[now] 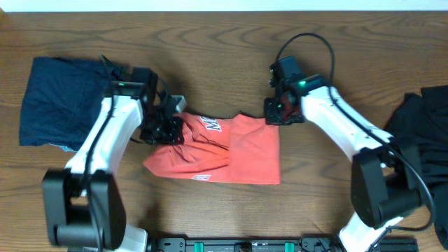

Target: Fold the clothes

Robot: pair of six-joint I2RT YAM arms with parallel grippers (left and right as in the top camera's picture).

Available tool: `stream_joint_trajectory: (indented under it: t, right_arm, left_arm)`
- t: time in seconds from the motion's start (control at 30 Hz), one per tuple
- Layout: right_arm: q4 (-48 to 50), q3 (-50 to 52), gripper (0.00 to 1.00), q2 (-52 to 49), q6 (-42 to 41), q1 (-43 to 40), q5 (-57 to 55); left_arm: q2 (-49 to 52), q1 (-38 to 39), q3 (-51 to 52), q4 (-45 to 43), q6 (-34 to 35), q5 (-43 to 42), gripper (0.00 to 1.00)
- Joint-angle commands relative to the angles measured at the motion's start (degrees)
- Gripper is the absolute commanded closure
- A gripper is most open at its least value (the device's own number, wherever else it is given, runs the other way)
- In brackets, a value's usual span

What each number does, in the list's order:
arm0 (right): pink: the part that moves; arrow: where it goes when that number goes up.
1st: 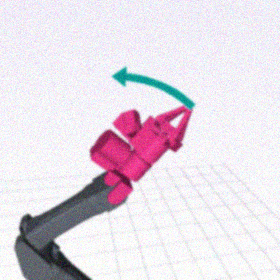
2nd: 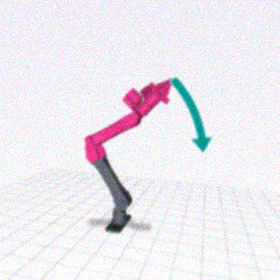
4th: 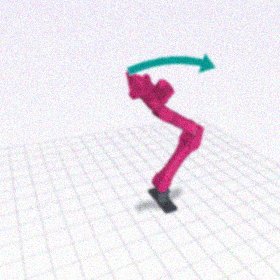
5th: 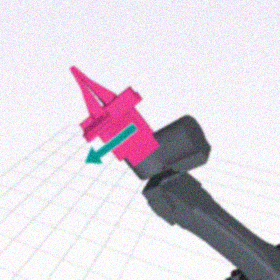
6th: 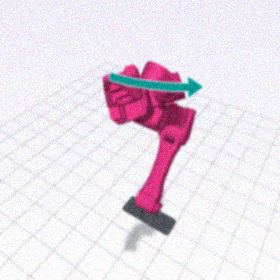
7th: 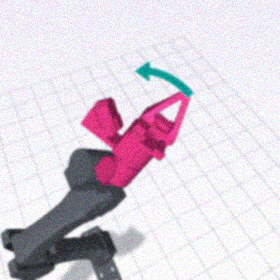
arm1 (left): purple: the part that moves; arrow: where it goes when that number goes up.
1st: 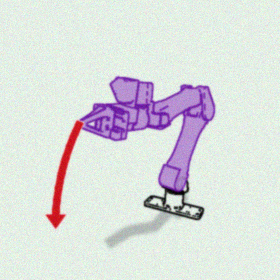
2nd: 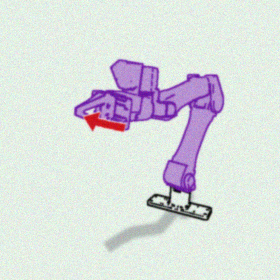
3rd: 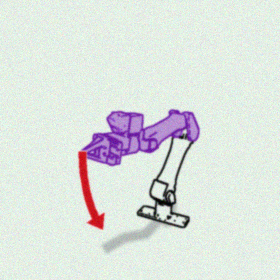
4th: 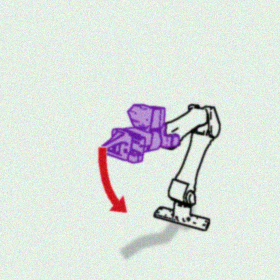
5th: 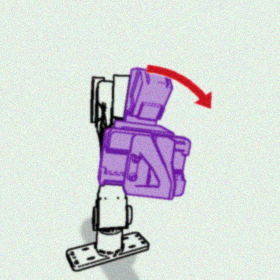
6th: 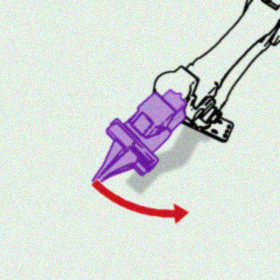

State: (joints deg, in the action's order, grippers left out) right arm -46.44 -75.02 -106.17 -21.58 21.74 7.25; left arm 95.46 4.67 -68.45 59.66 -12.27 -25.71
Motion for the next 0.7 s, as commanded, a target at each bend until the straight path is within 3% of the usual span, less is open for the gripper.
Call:
stream_joint_trajectory:
  t: [0.0,0.17,0.67]
  right_arm:
    - [-1.77,0.50,0.96,1.25,4.39,-1.09,3.87]
    - [-0.81,2.91,0.95,1.05,10.40,0.55,10.97]
    - [10.19,15.89,0.93,1.05,10.51,1.70,12.48]
  left_arm:
    - [-3.23,0.37,-2.29,1.64,1.64,2.69,0.94]
    - [-4.61,2.78,-2.36,1.55,3.91,2.67,0.94]
    - [-4.61,16.37,-3.80,-1.99,14.05,2.62,0.94]
